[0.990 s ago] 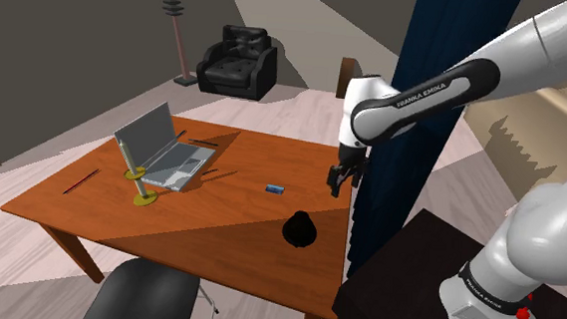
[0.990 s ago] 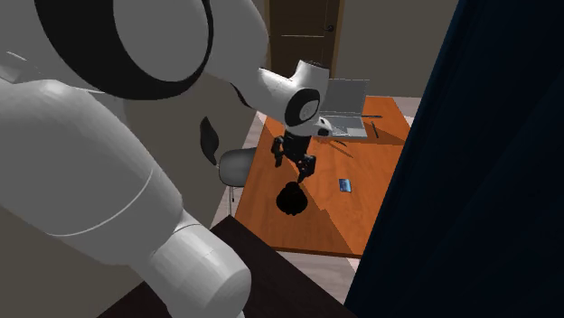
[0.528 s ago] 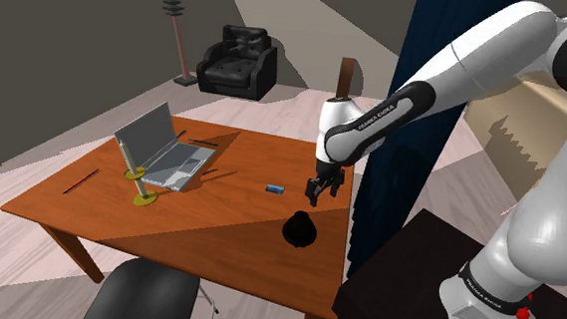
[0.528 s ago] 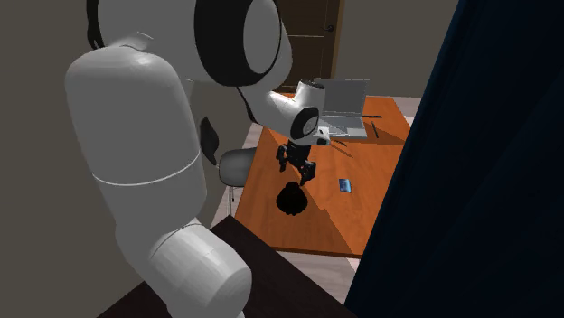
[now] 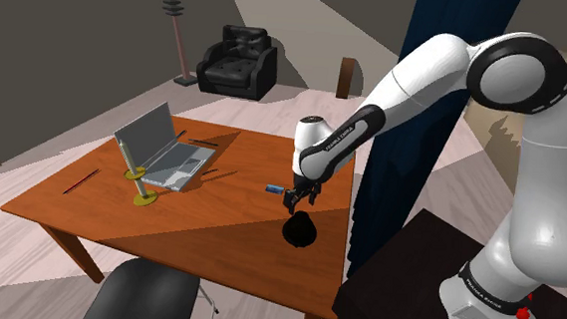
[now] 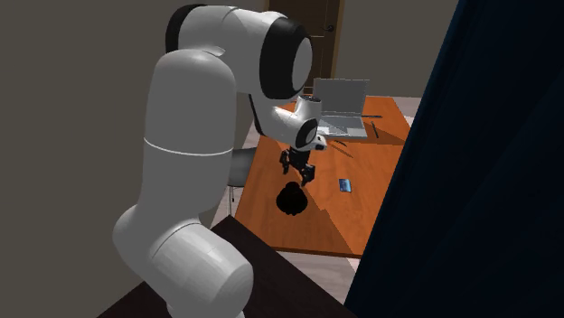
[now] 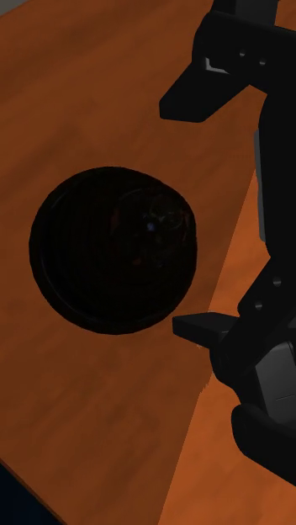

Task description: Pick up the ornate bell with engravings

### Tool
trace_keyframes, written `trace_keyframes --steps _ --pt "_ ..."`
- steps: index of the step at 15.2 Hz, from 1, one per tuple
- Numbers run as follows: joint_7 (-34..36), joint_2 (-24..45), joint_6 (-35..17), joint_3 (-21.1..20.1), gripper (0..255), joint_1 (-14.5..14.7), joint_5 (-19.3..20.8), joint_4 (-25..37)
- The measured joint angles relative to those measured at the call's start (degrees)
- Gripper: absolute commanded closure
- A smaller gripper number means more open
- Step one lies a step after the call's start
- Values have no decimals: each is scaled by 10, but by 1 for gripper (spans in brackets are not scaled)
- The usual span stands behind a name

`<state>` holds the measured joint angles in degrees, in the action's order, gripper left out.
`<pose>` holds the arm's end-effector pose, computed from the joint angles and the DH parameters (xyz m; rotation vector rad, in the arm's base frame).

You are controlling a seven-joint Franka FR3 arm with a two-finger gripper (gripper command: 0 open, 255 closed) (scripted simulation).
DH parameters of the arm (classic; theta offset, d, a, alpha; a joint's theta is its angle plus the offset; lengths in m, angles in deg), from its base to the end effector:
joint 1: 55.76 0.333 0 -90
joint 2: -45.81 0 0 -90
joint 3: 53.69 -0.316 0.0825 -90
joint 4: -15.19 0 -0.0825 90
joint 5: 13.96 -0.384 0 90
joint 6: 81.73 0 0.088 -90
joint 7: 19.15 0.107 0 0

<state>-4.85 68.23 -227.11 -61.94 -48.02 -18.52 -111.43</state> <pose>0.5252 0.1512 0.1965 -3.0592 0.0712 0.1302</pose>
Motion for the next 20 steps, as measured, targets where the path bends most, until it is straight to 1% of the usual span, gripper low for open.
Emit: trace_keyframes --steps 8,9,20 --pt "3 61 -47 5 0 6 7 14" --pt "2 63 -50 5 255 6 7 14" --pt "2 63 -50 5 255 6 7 14"
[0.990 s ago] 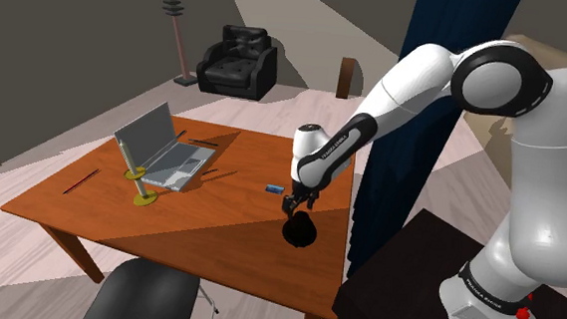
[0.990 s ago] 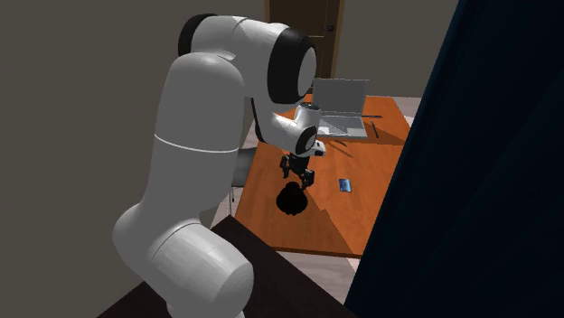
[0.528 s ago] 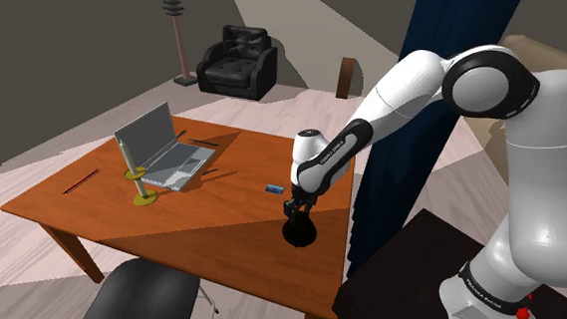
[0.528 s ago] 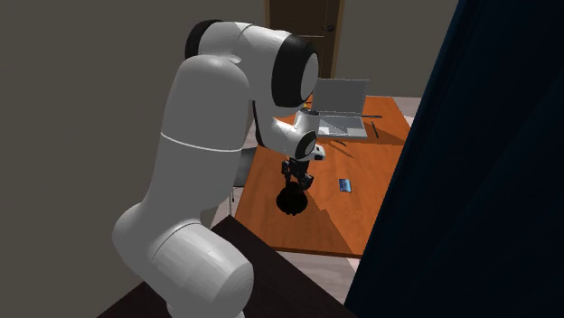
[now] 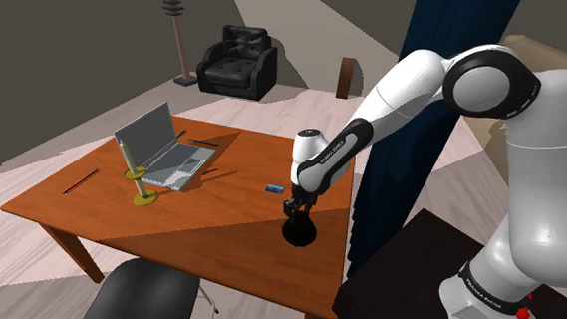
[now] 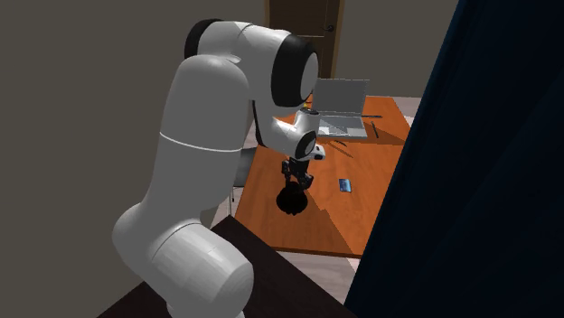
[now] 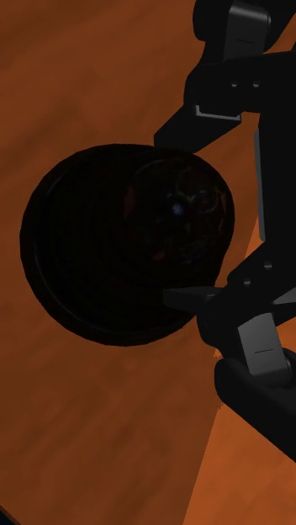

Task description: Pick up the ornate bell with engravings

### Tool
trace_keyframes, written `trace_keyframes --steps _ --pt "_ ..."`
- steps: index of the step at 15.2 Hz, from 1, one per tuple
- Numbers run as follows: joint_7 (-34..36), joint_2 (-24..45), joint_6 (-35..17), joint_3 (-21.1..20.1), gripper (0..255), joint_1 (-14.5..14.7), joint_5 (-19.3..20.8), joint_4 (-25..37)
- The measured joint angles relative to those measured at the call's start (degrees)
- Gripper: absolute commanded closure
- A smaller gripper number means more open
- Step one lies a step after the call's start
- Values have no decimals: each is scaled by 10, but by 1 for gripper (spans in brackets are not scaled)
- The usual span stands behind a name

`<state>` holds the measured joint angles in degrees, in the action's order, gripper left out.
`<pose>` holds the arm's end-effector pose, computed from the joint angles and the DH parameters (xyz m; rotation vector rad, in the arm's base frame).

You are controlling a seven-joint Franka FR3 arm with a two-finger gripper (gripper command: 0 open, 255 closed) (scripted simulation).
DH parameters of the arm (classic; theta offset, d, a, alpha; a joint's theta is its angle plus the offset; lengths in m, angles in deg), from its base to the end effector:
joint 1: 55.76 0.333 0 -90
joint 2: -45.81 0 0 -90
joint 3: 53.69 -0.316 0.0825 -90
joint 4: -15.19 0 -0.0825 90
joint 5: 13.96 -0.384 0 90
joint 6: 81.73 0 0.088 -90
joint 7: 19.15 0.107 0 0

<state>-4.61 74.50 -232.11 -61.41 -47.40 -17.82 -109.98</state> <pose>0.5276 0.1532 0.1524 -3.0604 0.0723 0.1248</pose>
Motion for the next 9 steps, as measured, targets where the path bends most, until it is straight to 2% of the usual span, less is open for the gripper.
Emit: trace_keyframes --steps 9 --pt "2 -59 50 -5 255 -3 -5 -9"
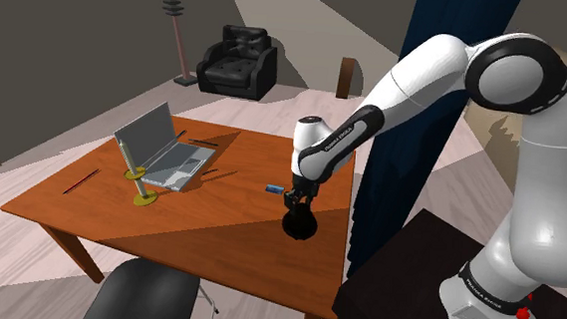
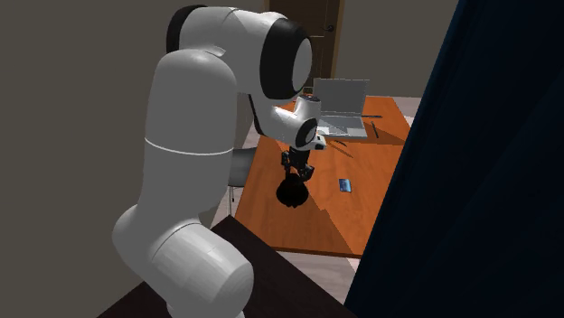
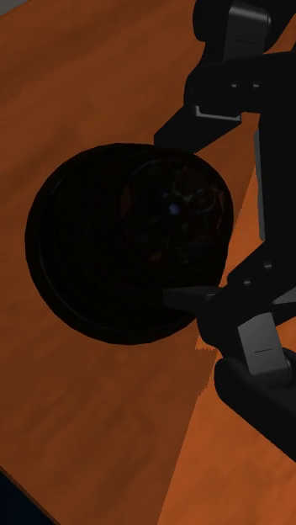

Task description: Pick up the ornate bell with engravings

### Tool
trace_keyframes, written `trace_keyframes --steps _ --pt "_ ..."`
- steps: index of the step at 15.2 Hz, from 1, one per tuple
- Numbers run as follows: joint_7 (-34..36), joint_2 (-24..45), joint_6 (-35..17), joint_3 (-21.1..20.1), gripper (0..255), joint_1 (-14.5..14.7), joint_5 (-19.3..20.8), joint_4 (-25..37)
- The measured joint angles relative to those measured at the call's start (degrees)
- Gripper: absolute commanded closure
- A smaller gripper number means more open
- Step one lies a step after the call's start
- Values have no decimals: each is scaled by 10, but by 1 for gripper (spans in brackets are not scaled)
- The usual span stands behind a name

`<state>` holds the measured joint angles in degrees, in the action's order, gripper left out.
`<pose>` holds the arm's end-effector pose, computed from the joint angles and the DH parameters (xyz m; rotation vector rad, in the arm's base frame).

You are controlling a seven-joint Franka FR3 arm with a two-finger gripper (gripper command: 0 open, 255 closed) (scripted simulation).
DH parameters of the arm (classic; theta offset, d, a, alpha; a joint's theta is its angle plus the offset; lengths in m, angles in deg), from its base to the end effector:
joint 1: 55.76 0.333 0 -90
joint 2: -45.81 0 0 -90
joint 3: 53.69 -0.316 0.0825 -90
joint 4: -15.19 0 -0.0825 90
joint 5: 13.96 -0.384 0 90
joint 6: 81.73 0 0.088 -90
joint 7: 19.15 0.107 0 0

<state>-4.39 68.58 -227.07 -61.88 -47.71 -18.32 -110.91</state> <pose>0.5272 0.1542 0.1963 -3.0606 0.0727 0.1270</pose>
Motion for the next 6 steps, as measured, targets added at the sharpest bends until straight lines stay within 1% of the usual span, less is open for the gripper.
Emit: trace_keyframes --steps 6 --pt "-1 -39 36 -2 255 -4 -4 -3"
